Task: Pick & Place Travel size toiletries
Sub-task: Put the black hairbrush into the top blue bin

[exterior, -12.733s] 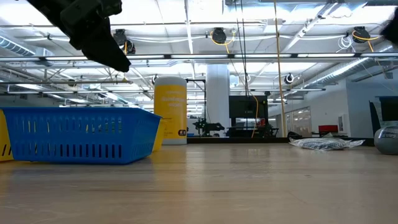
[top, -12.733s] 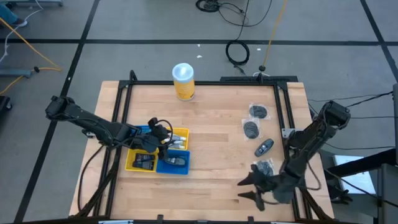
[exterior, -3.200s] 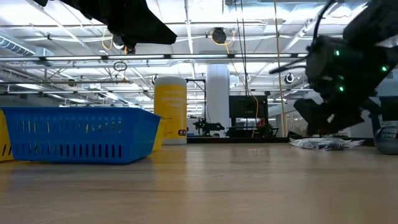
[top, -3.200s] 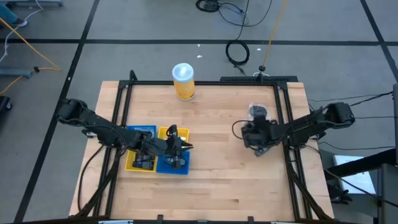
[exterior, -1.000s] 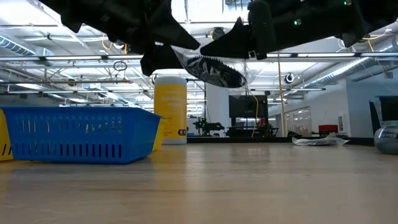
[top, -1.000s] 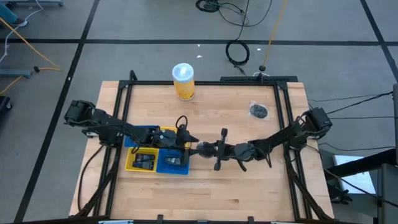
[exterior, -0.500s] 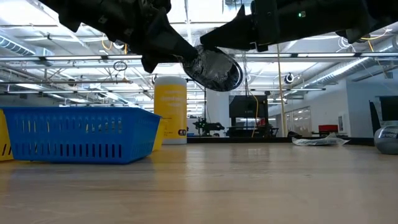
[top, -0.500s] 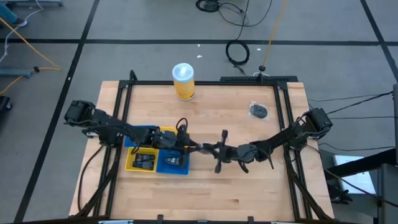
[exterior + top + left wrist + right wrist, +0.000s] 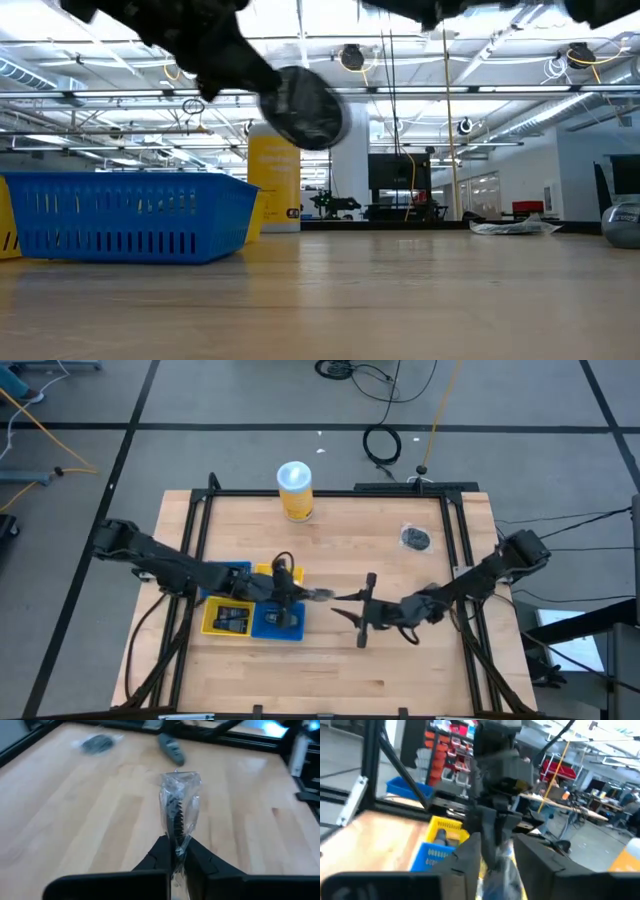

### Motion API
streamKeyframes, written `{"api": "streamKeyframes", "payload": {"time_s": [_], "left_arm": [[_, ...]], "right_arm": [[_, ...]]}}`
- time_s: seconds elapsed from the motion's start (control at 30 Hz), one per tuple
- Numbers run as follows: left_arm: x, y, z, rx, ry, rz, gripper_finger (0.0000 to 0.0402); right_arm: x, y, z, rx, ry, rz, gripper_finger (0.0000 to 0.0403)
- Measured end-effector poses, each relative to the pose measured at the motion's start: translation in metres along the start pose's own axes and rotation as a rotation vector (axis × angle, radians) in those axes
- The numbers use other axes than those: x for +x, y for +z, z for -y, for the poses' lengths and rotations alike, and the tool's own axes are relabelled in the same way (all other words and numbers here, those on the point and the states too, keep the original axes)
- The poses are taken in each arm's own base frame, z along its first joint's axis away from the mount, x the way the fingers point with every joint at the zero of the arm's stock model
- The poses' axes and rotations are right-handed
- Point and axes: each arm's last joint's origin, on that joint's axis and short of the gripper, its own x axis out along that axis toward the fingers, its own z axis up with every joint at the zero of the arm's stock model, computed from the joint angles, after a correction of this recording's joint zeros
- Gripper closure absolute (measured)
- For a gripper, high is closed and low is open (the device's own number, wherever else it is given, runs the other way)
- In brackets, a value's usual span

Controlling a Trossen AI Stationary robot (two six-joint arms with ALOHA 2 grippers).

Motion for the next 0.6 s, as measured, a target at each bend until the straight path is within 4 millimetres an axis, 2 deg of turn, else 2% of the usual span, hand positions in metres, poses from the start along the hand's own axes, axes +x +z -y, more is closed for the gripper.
{"api": "streamKeyframes", "payload": {"time_s": [0.1,0.2,0.33,0.43,0.6], "left_arm": [[-0.025,0.000,-0.002,-0.076,0.064,-0.053,0.0393],[-0.054,-0.002,-0.006,-0.166,0.156,-0.096,0.0379],[-0.094,-0.016,-0.010,-0.257,0.309,-0.150,0.0371],[-0.124,-0.028,-0.014,-0.340,0.405,-0.172,0.0380],[-0.155,-0.051,-0.020,-0.482,0.546,-0.239,0.0393]], "right_arm": [[-0.007,0.009,-0.003,0.004,0.025,0.011,0.0266],[-0.011,0.011,-0.007,-0.019,0.044,0.018,0.0252],[-0.013,0.011,-0.009,-0.045,0.054,0.012,0.0246],[-0.013,0.010,-0.009,-0.048,0.054,0.006,0.0248],[-0.012,0.010,-0.009,-0.046,0.054,0.006,0.0254]]}}
